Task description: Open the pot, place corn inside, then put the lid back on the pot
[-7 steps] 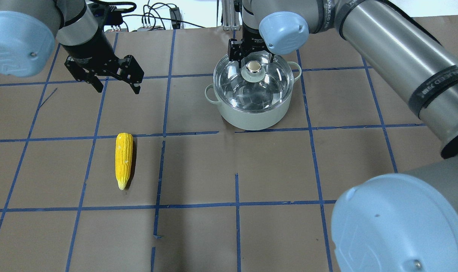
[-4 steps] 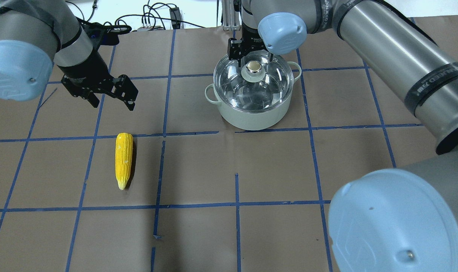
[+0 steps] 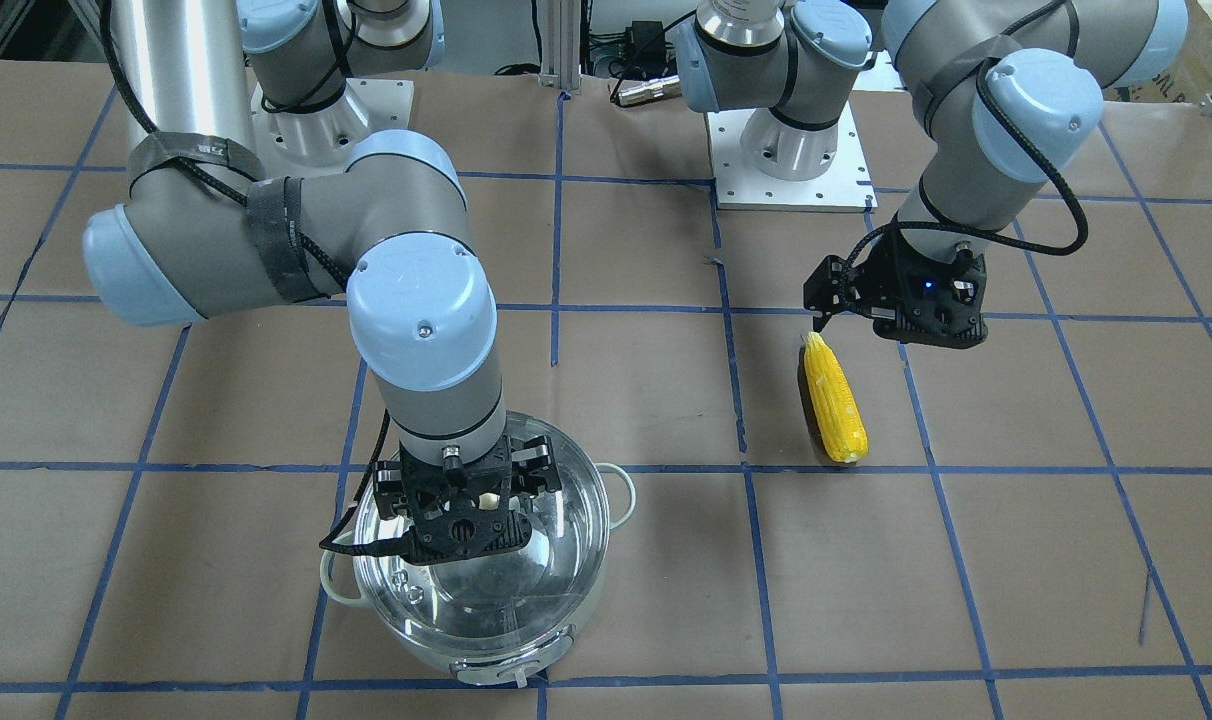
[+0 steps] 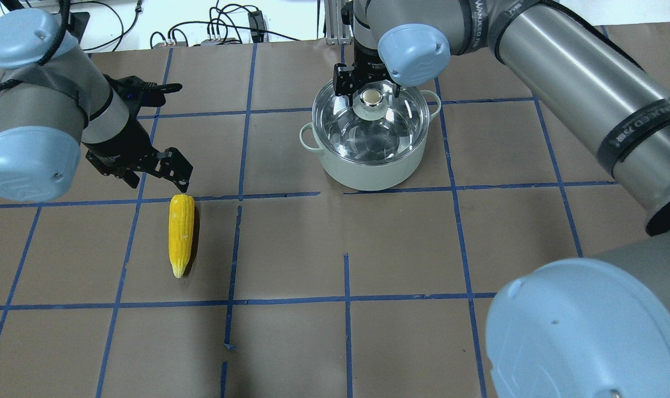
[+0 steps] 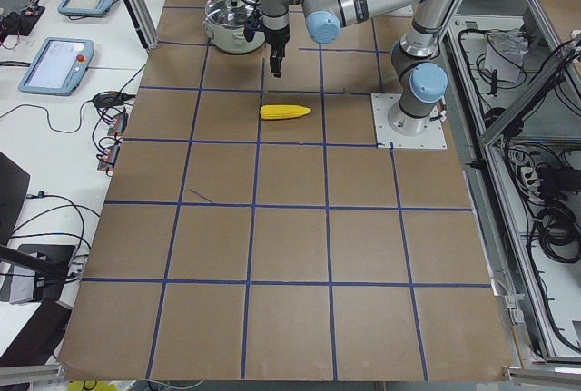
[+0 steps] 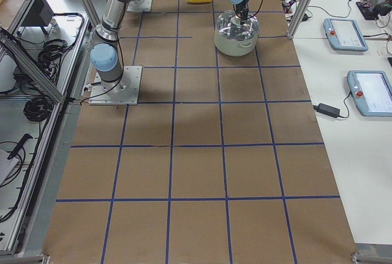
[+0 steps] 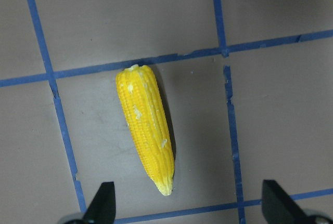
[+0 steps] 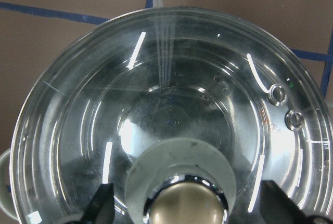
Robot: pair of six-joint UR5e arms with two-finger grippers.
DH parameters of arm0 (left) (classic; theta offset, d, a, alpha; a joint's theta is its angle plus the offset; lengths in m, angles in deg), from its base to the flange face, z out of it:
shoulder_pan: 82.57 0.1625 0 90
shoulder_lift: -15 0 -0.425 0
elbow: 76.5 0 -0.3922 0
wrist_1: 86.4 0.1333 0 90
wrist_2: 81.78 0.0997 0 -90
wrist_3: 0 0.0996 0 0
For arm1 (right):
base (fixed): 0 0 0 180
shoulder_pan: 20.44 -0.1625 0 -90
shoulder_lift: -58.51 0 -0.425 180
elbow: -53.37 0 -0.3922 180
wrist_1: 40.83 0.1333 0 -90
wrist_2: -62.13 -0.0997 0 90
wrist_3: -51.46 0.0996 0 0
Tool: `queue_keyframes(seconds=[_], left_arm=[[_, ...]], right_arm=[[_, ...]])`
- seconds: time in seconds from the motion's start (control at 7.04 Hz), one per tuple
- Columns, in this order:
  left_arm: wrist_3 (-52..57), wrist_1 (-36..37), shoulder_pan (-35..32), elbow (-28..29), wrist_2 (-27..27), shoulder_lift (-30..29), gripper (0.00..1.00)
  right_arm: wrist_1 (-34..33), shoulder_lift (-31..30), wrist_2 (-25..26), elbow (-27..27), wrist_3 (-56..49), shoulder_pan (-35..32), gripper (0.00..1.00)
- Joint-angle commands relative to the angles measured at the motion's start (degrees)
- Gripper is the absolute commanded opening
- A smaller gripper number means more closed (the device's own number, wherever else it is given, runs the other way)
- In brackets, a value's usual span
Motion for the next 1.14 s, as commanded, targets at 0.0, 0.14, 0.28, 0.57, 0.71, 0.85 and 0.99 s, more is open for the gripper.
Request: queue_keyframes(seconds=[0.0, 0.14, 0.28, 0.57, 0.71, 0.85, 0.99], left_arm=[[1.0, 4.8, 2.3, -2.5, -0.1, -1.0, 1.00], [0.6, 7.7, 2.3, -3.1, 0.0, -2.0, 1.00], [-0.1, 8.0, 2.4, -3.5, -0.1, -3.0, 1.00], [-7.1, 9.3, 2.3, -3.8, 0.0, -4.6, 1.00], [-7.5, 9.6, 2.3, -4.1, 0.1, -5.1, 1.00], [-7.6, 9.8, 2.3, -4.5, 0.2, -5.8, 1.00], [-7.6, 10.1, 2.3, -4.8, 0.2, -6.4, 1.00]], right_arm=[[-0.2, -0.3, 0.0, -0.8, -0.2, -0.3, 0.95], [-0.1, -0.3, 0.0, -0.8, -0.3, -0.4, 0.92], [-0.1, -0.3, 0.0, -0.7, -0.4, -0.3, 0.89], [0.3, -0.4, 0.0, -0.7, -0.7, -0.1, 0.69], [0.4, -0.4, 0.0, -0.7, -0.8, 0.0, 0.58], [0.5, -0.4, -0.2, -0.6, -0.8, 0.1, 0.46], [0.6, -0.4, -0.4, -0.6, -1.1, 0.1, 0.39]])
